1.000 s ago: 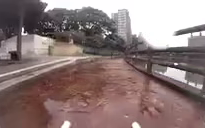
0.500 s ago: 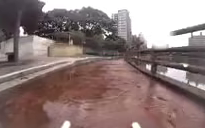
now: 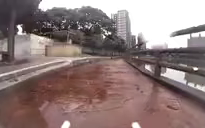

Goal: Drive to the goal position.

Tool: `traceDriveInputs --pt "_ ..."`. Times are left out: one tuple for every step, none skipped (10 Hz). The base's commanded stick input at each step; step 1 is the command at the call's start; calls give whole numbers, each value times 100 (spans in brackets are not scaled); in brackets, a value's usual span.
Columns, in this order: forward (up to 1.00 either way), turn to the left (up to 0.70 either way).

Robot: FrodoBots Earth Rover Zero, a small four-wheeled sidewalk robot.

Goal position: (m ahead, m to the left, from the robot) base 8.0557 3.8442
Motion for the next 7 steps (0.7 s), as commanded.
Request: traceDriveInputs --pt "50 -50" --pt "50 -19" --pt "50 0" --pt "50 0" --pt "50 0" --pt "50 0" --pt "50 0"
